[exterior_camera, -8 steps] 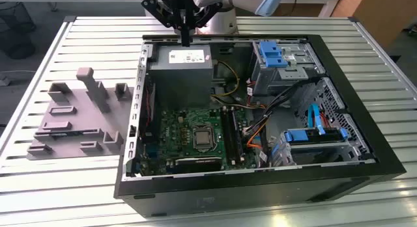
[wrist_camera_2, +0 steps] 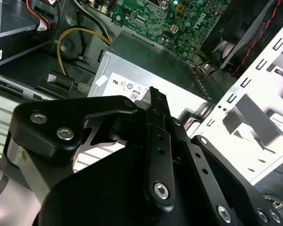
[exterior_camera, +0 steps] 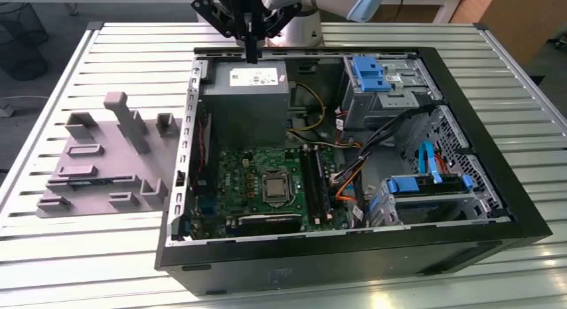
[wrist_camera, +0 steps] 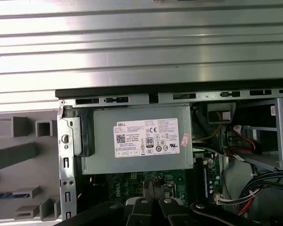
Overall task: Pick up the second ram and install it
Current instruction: 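Reach for the second ram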
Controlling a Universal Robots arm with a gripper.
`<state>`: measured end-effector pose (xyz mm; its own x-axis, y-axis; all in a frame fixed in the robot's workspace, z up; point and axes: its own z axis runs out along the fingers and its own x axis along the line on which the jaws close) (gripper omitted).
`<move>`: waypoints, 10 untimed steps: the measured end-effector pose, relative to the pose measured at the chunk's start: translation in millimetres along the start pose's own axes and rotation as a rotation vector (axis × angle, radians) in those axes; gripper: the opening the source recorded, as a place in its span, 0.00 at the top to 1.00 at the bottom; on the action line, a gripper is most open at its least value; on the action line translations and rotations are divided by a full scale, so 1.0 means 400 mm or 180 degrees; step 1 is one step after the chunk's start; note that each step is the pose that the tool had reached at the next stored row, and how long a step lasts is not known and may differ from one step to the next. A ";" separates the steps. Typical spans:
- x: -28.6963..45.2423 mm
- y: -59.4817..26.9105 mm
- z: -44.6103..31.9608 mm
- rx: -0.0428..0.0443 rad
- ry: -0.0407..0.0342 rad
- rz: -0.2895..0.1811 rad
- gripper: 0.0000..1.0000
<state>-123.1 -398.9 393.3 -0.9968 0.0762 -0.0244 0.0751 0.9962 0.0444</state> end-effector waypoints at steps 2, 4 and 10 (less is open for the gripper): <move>0.003 0.000 0.000 0.0000 0.0000 0.0000 0.89; 0.007 -0.001 0.000 0.0000 0.0000 0.0000 0.89; 0.019 -0.001 0.000 0.0000 0.0000 0.0000 0.89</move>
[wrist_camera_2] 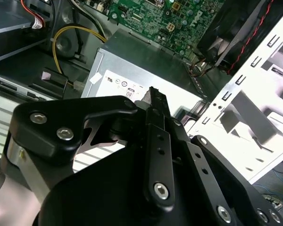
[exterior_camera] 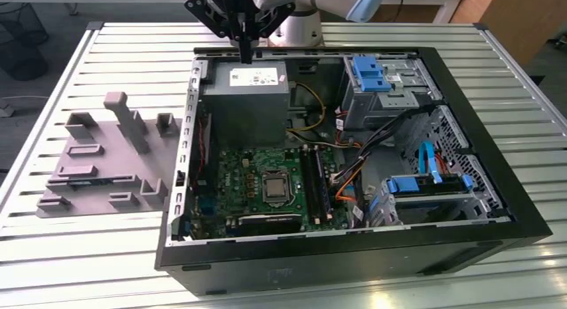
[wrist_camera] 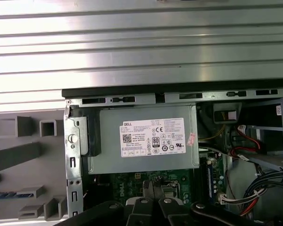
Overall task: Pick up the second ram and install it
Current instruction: 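Reach for the second ram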
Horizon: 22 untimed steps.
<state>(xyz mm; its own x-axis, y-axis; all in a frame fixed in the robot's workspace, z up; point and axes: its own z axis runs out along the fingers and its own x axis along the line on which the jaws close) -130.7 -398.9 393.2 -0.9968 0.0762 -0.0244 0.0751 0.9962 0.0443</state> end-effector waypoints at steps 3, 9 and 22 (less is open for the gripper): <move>0.007 -0.001 0.000 0.0000 0.0000 0.0000 0.89; 0.026 -0.002 0.000 0.0000 0.0000 0.0000 0.89; 0.075 -0.006 -0.001 0.0000 0.0000 0.0000 0.89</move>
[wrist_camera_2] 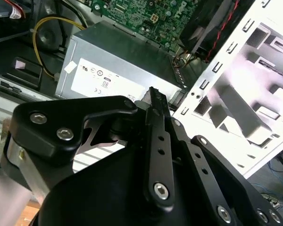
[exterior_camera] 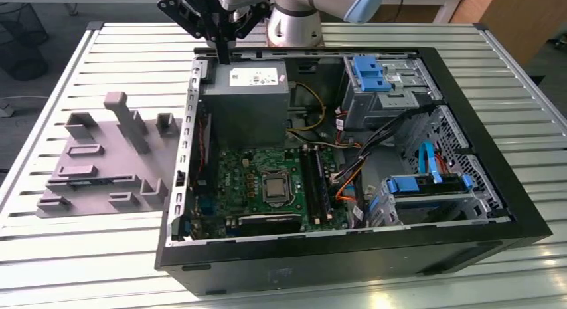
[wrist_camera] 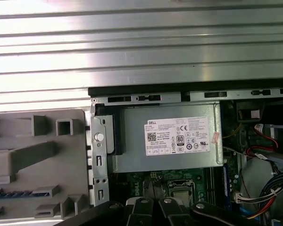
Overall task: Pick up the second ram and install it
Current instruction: 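Reach for the second ram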
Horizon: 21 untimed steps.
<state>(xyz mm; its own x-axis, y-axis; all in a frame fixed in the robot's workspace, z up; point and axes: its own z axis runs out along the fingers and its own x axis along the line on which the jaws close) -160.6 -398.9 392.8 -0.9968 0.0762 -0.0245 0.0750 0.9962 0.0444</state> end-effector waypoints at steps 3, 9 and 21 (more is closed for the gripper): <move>0.013 -0.001 0.000 0.0000 0.0000 0.0000 0.89; 0.038 -0.003 -0.001 0.0000 0.0000 0.0000 0.89; 0.068 -0.005 0.000 0.0000 0.0001 0.0000 0.89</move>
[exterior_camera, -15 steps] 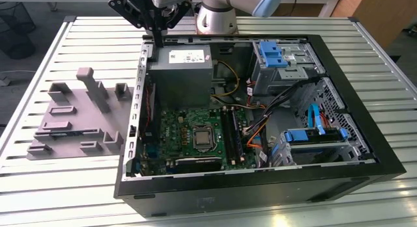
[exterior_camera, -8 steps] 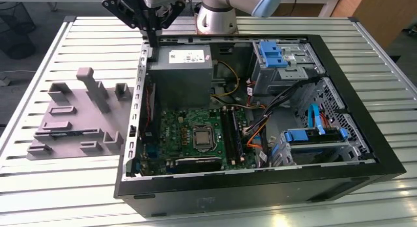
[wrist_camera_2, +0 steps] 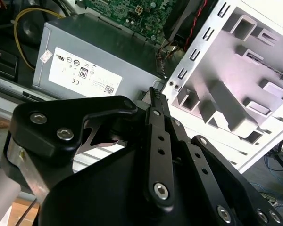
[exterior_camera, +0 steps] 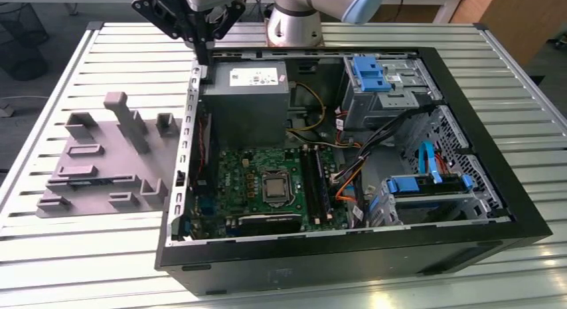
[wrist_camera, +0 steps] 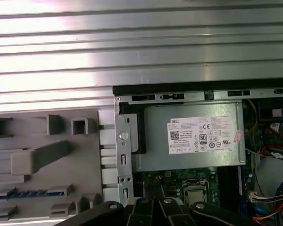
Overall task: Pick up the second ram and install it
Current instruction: 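Reach for the second ram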
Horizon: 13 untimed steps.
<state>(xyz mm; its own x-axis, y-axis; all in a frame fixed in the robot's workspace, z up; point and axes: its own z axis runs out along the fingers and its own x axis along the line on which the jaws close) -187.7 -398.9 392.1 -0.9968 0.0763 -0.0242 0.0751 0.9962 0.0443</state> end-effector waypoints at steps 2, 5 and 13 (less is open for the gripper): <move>0.004 0.000 0.000 0.0000 0.0000 0.0000 0.89; 0.010 -0.001 0.000 0.0000 0.0001 0.0000 0.89; 0.026 -0.002 0.001 0.0000 0.0002 0.0000 0.89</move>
<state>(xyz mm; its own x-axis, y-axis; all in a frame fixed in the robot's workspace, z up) -198.1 -398.9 391.3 -0.9968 0.0762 -0.0237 0.0751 0.9962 0.0444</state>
